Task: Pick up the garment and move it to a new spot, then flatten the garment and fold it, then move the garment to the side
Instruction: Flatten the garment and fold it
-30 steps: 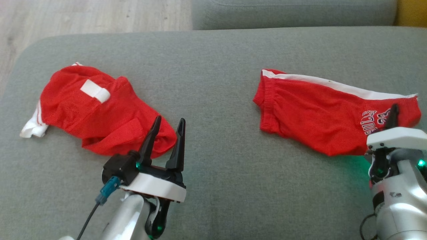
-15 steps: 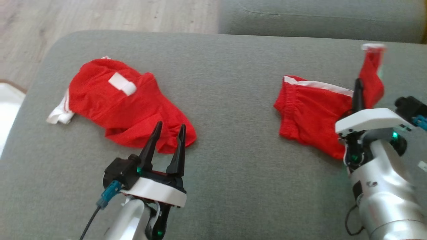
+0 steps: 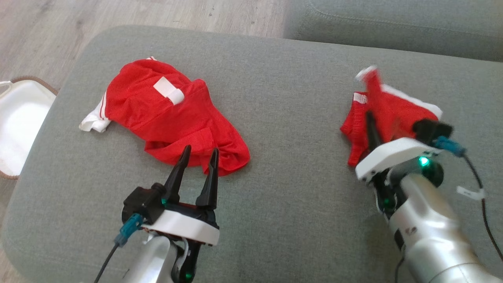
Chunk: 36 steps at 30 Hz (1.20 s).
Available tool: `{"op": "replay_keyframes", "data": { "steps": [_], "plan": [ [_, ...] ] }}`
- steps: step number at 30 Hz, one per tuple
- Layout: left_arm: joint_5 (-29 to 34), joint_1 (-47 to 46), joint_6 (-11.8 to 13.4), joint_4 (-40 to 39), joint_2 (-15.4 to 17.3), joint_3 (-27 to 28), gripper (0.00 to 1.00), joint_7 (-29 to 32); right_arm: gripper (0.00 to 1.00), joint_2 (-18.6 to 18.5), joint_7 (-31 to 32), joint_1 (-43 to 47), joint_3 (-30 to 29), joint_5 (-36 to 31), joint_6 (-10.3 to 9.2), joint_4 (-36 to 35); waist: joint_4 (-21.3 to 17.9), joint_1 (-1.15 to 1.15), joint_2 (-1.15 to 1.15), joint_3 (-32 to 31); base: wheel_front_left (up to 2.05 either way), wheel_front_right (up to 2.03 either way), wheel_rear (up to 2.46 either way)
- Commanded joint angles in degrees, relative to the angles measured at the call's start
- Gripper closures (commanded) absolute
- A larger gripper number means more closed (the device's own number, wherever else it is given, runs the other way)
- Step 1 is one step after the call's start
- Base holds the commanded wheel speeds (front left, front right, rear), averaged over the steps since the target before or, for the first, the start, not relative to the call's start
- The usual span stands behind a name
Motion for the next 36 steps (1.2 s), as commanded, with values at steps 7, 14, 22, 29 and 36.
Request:
{"op": "replay_keyframes", "data": {
  "steps": [7,14,22,29,36],
  "plan": [
    [0.00,-1.07,0.61,-1.06,0.39,2.29,0.00,-0.30,0.00,0.89,4.12,1.29,13.70,-0.92,-0.05,0.35,-1.56,0.00,0.00,-0.96,0.00,0.00,0.00],
    [0.57,-1.14,0.41,-1.05,0.39,3.65,0.00,-0.30,0.00,-1.56,3.41,3.76,25.05,3.62,-0.05,-5.68,-6.32,0.00,0.00,-3.08,0.00,0.00,0.00],
    [1.24,-0.76,0.19,-3.32,0.39,5.52,0.00,-0.30,0.00,-7.70,-1.51,3.33,18.01,3.12,-0.05,-10.33,-12.16,0.00,0.00,-4.28,0.00,0.00,0.00],
    [1.44,-0.26,0.02,-5.41,0.39,6.32,0.00,-0.30,0.00,-7.75,-1.66,11.47,-1.38,-12.47,-0.05,-23.85,-15.87,0.00,0.00,-3.86,0.00,0.00,0.00],
    [1.61,0.35,-0.16,-6.84,0.39,6.65,0.00,-0.30,0.00,-0.94,-1.67,21.24,-12.58,-21.74,-0.05,-35.03,-17.51,0.00,0.00,-3.01,0.00,0.00,0.00]
  ]
}}
